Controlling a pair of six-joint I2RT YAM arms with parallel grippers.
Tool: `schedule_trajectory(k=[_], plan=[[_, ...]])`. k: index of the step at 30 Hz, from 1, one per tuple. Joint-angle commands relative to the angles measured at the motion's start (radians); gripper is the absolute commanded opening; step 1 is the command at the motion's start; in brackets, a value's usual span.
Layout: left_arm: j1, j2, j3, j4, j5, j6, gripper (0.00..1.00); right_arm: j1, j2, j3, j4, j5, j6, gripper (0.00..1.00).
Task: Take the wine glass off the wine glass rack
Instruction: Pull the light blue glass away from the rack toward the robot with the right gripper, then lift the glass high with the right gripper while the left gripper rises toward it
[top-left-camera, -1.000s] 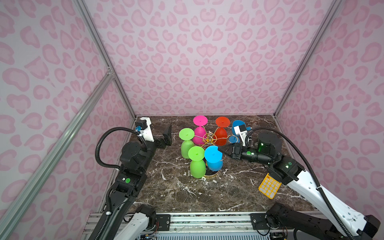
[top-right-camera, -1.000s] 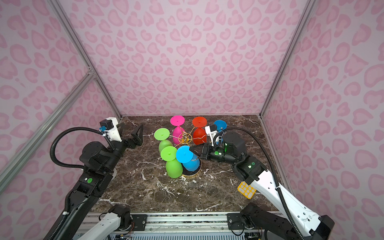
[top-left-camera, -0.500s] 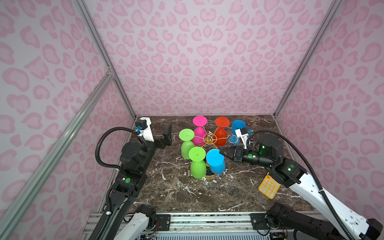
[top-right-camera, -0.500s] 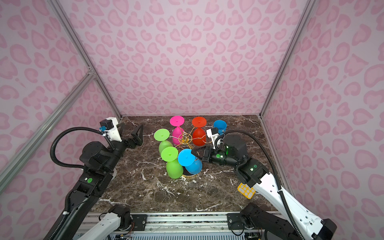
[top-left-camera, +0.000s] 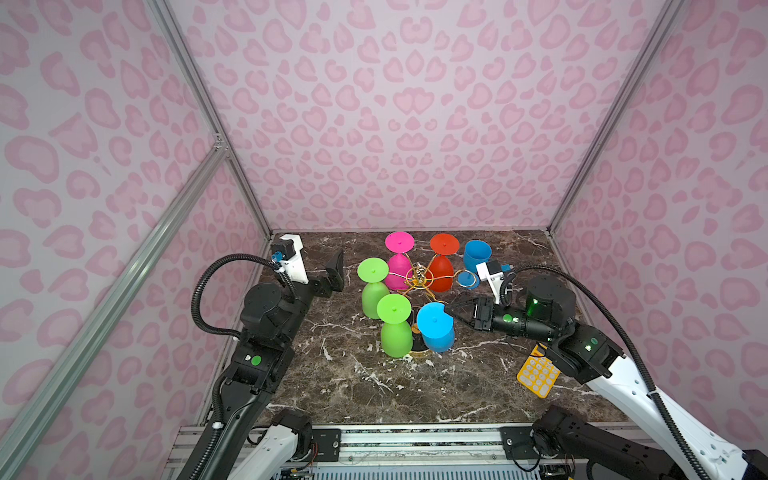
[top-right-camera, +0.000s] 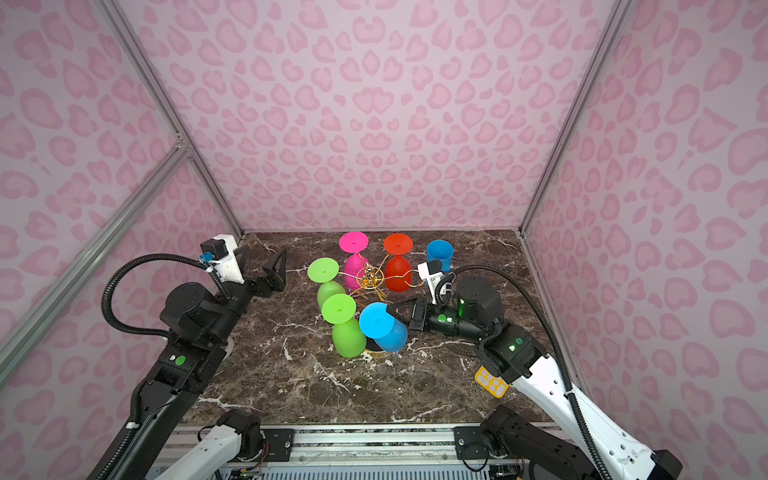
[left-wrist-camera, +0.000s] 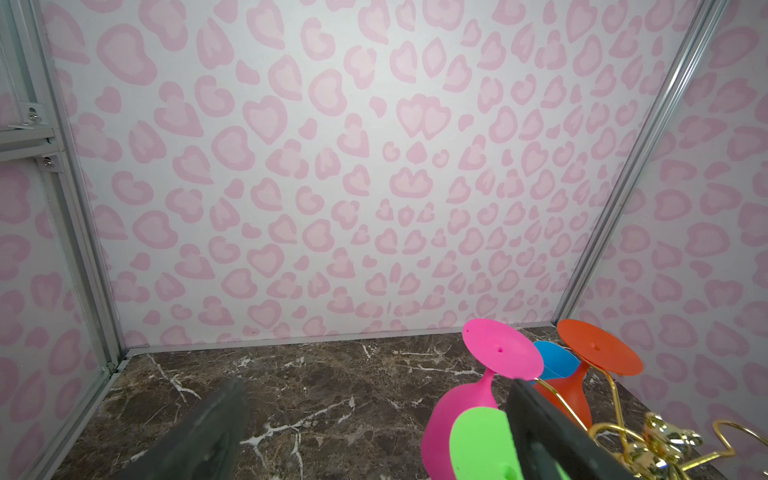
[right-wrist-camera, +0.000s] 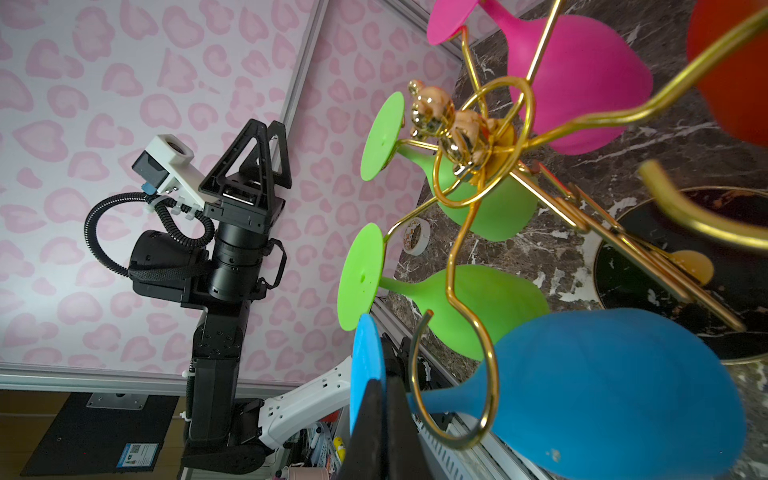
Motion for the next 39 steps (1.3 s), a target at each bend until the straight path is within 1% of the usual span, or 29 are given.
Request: schedule_trajectory(k=[1,5,9,17,23,29,33,36,39], plan=[[0.002,0.001,-0.004,0.022,0.001,-0.002,0.98,0.001,-0.011,-0.017,0.006,-0.011,-0.009,0.00],[0.002,0.001,-0.004,0.023,0.001,-0.003,0.98,0.000,-0.025,-0.025,0.005,-0.015,-0.005,0.00],[0.002,0.004,-0.004,0.023,0.001,-0.005,0.98,-0.010,-0.050,-0.012,-0.037,-0.019,-0.022,0.00],[0.005,0.006,-0.001,0.024,0.005,-0.008,0.98,-0.083,-0.105,-0.027,-0.069,-0.062,-0.004,0.00],[0.004,0.003,-0.003,0.023,0.003,-0.007,0.98,-0.165,-0.144,-0.025,-0.118,-0.102,-0.010,0.00],[0.006,0.001,-0.001,0.023,0.003,-0.005,0.98,-0.300,-0.192,-0.028,-0.183,-0.176,-0.023,0.00],[0.005,-0.002,-0.001,0.023,0.002,-0.004,0.98,-0.433,-0.202,-0.009,-0.244,-0.235,-0.065,0.00],[0.006,-0.003,0.002,0.023,-0.001,-0.005,0.98,-0.542,-0.204,0.006,-0.298,-0.237,-0.118,0.00],[0.005,-0.004,0.007,0.021,0.002,-0.006,0.98,-0.661,-0.196,-0.004,-0.267,-0.303,-0.127,0.00]])
